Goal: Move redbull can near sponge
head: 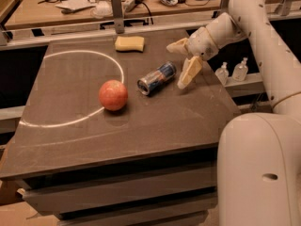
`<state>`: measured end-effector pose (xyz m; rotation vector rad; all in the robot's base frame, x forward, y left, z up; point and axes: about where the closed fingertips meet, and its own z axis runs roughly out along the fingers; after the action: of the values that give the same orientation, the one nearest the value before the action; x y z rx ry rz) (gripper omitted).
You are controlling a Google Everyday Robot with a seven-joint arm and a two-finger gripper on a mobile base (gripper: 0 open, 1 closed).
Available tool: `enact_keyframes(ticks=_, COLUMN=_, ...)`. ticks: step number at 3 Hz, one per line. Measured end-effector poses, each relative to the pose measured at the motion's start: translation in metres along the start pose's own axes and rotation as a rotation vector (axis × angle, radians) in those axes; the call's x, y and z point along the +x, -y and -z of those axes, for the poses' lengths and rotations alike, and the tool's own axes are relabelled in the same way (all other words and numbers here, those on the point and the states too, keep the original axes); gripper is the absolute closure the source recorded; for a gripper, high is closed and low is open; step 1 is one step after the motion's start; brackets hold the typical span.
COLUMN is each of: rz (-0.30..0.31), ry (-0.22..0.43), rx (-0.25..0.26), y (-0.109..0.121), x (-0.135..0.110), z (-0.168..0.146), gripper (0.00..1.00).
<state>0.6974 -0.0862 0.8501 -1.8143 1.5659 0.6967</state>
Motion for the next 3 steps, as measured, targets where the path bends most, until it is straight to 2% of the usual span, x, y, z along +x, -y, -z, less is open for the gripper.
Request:
enact_keyframes(ticks=1, rz=0.039, ry=0.050, rx=-0.055, y=0.005, x=-0.019, z=-0.020, gripper=0.20)
enact_keyframes(ticks=3, rz=0.063, ry=0.100, rx=-0.102, y=0.005, x=-0.038, z=-0.033, gripper=0.65)
